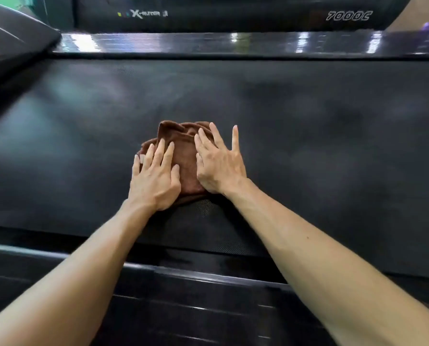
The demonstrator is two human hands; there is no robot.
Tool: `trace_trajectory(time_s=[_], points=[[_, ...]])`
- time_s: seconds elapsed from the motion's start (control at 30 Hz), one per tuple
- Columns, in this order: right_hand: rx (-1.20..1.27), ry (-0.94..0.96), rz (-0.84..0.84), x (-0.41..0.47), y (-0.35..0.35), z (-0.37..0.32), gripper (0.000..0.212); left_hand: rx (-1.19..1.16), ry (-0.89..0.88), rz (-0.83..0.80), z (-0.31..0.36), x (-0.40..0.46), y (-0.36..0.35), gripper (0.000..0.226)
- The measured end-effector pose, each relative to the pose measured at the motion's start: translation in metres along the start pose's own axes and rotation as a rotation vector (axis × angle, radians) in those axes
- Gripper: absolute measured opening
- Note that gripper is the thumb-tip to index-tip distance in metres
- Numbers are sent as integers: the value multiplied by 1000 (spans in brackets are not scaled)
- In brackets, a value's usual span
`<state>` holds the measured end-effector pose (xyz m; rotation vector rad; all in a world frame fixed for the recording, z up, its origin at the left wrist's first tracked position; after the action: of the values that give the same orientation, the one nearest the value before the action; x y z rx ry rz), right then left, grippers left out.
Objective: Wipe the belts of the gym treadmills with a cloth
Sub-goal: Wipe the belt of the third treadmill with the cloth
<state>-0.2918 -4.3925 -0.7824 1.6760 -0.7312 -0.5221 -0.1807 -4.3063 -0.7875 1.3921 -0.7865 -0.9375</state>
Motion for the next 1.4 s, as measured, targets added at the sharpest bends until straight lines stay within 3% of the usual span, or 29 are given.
trace_trajectory(time_s=[0.27, 0.5, 0.67, 0.77, 0.87, 1.2, 1.4], points=[[-17, -267, 32, -5, 28, 167, 58, -13, -208, 26, 152, 78, -12, 66], [-28, -471, -5, -106, 48, 236, 59, -44, -359, 33, 254, 23, -18, 69], [-236, -408, -46, -131, 64, 215, 58, -33, -391, -10, 253, -11, -18, 70], [-61, -318, -35, -134, 59, 195, 57, -36, -380, 6, 244, -17, -17, 69], [81, -366, -42, -123, 47, 202, 60, -11, -393, 24, 247, 0, -19, 68], [-37, -520, 9, 48, 64, 308, 61, 19, -409, 31, 301, 198, -5, 67], [-47, -392, 2, 143, 52, 263, 61, 13, -284, 53, 217, 273, -1, 64]])
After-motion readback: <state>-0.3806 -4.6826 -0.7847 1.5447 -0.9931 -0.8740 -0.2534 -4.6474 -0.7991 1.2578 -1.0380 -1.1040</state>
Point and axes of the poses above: each hand's wrist, its own x-axis towards the middle knuckle, its own y-axis out of the back of the hand, z = x × y, the point moved 9 cm from there along x, towards the middle knuckle, and after that the axes turned 6 degrees about x, right-handed, at the moved point
